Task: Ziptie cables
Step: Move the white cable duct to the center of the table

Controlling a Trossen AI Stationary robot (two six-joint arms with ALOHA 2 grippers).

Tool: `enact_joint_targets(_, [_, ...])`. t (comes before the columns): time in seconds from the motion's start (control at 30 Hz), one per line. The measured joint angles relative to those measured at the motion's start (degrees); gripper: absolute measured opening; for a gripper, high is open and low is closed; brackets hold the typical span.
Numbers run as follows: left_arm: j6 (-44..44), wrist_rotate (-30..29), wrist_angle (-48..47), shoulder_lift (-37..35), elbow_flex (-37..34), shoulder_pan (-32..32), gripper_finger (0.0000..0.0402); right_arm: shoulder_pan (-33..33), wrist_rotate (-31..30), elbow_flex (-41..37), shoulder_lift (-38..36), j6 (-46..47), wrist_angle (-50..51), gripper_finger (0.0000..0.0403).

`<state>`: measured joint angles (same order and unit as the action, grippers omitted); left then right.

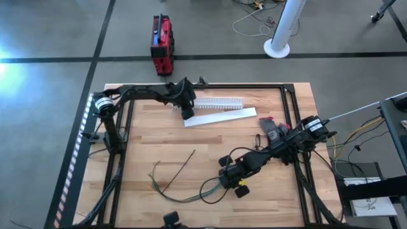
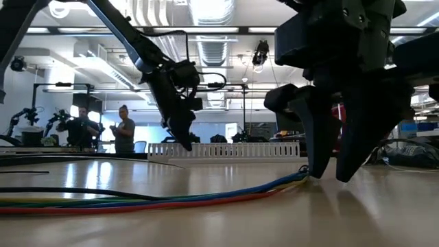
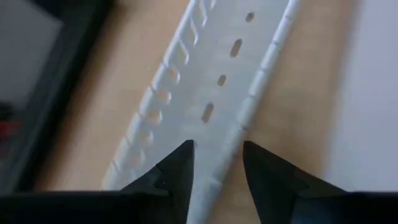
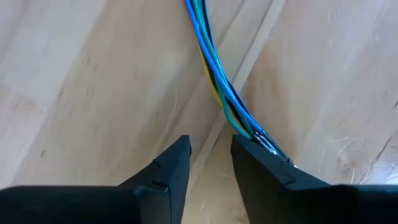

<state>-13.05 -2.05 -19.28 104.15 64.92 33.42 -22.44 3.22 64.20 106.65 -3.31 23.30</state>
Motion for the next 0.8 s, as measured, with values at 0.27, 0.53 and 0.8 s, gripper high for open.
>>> enact_joint_targets(0.27, [-5.7, 3.5, -5.1, 2.7, 1.0, -0.7, 0.0051, -0.1, 0.2, 0.2, 0.0, 3.5, 0.0, 0.0086])
enact_joint_targets(0.53, [-1.6, 2.9, -18.3, 1.8, 1.1, -3.9, 0.0002, -0.6, -0.3, 0.2, 0.0, 3.9, -0.1, 0.0030])
enact_joint_targets(0.8, [6.5, -0.3, -22.1, -7.1, 0.8, -8.6, 0.0000, -2.1, -0.9, 0.2, 0.0, 4.1, -0.1, 0.0007])
